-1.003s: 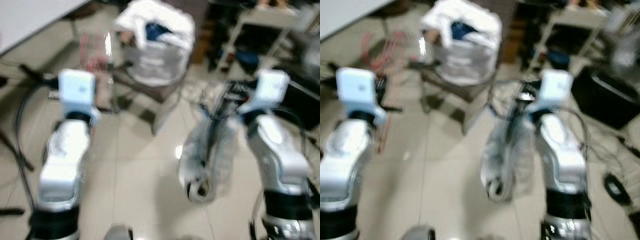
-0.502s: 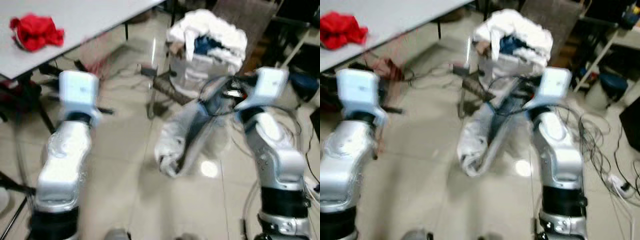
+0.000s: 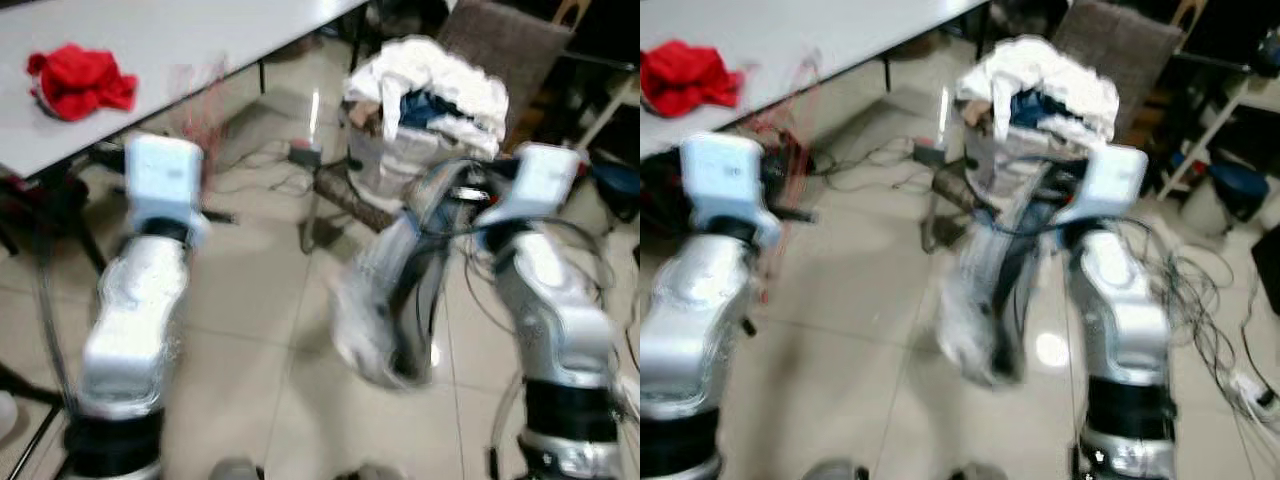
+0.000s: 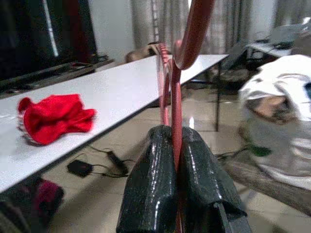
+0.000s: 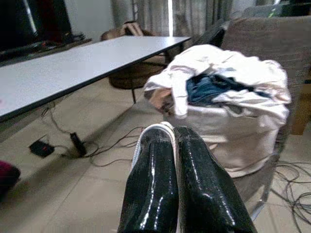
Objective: Hang hanger
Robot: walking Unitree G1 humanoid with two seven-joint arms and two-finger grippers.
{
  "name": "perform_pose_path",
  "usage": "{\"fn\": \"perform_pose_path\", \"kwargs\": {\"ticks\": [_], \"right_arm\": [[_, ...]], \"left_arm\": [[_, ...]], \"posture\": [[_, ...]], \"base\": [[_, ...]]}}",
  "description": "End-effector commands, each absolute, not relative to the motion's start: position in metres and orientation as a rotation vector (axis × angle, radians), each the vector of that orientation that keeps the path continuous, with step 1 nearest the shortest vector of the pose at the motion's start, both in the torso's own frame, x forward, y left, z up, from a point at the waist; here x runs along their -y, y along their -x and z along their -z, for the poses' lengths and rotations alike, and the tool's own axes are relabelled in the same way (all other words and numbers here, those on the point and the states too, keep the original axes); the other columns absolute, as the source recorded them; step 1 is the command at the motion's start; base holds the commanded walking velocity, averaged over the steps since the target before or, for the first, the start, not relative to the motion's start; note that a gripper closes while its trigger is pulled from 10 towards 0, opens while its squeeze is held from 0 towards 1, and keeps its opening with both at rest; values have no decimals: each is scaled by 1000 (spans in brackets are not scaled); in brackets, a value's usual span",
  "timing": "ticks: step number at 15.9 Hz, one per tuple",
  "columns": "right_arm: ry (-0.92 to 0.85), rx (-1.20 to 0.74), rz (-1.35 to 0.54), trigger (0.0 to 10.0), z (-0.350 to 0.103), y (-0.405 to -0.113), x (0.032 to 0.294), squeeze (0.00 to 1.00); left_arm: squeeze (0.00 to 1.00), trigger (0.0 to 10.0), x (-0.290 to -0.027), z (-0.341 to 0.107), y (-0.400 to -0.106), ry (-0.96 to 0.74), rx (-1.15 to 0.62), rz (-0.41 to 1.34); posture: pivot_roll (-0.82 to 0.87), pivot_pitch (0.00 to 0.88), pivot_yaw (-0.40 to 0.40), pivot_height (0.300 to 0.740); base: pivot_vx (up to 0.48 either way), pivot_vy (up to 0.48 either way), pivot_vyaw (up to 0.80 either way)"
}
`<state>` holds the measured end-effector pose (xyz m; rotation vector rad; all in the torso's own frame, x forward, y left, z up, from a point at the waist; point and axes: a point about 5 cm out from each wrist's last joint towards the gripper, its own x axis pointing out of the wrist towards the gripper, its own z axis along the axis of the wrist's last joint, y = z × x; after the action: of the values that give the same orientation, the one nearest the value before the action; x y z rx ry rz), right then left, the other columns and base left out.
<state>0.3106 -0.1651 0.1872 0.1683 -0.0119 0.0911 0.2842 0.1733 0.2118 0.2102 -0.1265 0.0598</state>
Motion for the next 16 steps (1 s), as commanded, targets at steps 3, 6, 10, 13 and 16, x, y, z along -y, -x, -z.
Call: {"fn": "perform_pose_path", "kwargs": {"ticks": [3,6,10,13,16], "right_arm": [[-162,62,-84,10000,-199,-307,170,0],[-145,46,-115,10000,-195,-304,165,0],[-123,42,-115,10000,-193,-304,166,0],[-129,41,-106,10000,-192,-304,166,0],[-123,35,-110,10000,-189,-302,164,0]], "left_arm": [[0,10000,-163,-211,-284,-198,122,-24],[0,10000,-164,-206,-282,-198,104,-25],[0,10000,-163,-207,-284,-200,111,-22],[0,10000,-164,-210,-286,-208,119,-15],[0,10000,-164,-210,-286,-221,119,2]], "posture": [[-2,62,-98,740],[-3,65,-100,740],[0,63,-94,740],[2,61,-83,740],[7,56,-60,740]], "base": [[414,0,0],[415,0,0],[433,0,0],[435,0,0],[454,0,0]]}}
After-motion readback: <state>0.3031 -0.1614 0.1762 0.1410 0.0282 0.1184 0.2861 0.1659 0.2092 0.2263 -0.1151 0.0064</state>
